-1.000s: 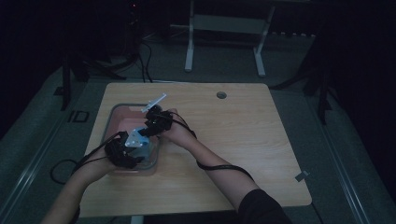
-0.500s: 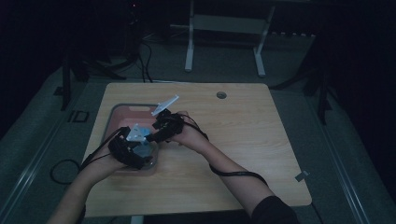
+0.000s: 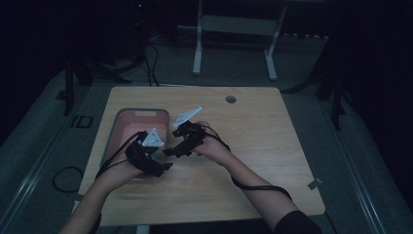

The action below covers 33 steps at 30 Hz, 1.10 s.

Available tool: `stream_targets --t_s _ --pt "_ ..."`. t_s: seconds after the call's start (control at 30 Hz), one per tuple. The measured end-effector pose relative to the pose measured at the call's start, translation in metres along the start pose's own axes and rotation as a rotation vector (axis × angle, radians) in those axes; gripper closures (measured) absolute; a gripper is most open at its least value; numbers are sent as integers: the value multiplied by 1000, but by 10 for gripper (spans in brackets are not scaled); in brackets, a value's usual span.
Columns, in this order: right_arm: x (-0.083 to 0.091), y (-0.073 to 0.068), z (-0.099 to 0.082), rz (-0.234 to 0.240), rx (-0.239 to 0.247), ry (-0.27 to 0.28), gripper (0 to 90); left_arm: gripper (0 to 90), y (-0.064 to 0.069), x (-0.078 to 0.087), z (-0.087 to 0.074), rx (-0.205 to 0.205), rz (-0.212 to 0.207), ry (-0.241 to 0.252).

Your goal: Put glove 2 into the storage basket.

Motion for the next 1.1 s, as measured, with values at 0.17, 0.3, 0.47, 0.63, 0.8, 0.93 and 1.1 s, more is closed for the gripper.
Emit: stream_targets --t_s 0.17,0.3,0.47,0.63,0.8,0.93,1.1 --pt "10 7 -7 -18 -1 19 167 115 11 -7 6 5 -12 54" --pt "18 10 -18 -16 -21 13 167 115 20 -16 8 -28 -10 60" --pt "29 14 -31 -23 -21 21 167 115 27 -27 9 -18 -31 47" --pt "37 16 -43 -3 -25 22 168 115 36 -34 12 -28 -55 49" --pt "46 20 -56 35 -1 13 168 115 43 -39 14 -39 -79 62" --pt "51 23 -66 36 -8 7 167 114 50 -46 12 -39 -99 63" --pt "55 20 -72 50 22 8 168 114 57 -51 12 -55 -118 73"
Point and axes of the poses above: each handheld gripper's, and its own axes: x roughly backward along the jaws, z roughly out of its top, y roughly to its right, the point moved 6 cm from there along -x, roughly forward along the jaws, and after that the axes turned 15 degrees about y, right-handed, at the moved point
